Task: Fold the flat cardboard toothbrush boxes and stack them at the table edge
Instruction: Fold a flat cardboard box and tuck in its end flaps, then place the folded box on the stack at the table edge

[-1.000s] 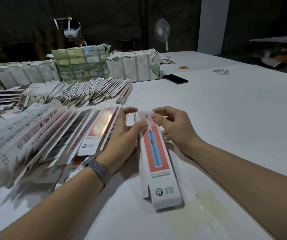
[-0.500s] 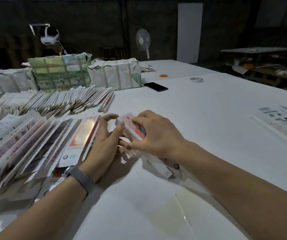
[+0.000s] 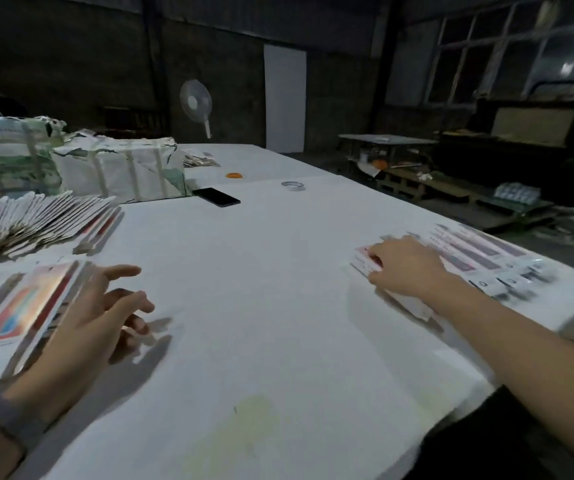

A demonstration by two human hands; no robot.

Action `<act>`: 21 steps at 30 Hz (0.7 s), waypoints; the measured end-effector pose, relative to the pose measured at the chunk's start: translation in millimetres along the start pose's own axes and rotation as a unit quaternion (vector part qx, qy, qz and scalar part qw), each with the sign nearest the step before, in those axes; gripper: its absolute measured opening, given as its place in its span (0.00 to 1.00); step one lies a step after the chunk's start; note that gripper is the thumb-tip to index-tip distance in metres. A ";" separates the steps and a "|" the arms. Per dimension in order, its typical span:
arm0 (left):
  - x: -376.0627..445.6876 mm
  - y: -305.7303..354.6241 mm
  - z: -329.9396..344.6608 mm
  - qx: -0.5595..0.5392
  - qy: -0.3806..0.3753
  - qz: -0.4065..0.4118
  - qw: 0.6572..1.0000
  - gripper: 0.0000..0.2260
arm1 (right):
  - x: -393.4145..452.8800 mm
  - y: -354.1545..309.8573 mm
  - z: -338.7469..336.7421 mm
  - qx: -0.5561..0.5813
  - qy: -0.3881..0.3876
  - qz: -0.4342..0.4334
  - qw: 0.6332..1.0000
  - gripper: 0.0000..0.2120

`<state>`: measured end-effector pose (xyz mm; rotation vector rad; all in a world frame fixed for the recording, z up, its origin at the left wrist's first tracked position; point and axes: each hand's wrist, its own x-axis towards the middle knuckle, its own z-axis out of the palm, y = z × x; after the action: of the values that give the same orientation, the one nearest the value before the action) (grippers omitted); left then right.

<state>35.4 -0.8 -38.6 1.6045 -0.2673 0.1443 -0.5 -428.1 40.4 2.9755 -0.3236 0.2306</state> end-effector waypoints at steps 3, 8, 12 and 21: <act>0.1 1.7 2.6 0.006 0.008 -0.007 1.000 0.13 | 8.8 37.7 8.3 -0.043 -0.005 0.066 0.997 0.09; -1.9 6.2 5.7 0.007 0.013 -0.014 1.000 0.13 | 20.7 58.0 24.1 -0.127 0.003 0.107 0.986 0.20; -6.8 13.2 9.6 0.012 0.014 -0.023 1.000 0.12 | 29.2 32.9 26.5 -0.077 0.043 0.066 0.994 0.21; -12.7 26.5 19.6 0.006 0.043 -0.027 0.999 0.13 | 10.6 -157.4 -2.1 0.337 0.046 -0.128 0.932 0.12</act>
<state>14.8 -20.1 -17.3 1.6111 -0.1577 0.1734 44.6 -277.7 25.1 3.6067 0.2075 0.5429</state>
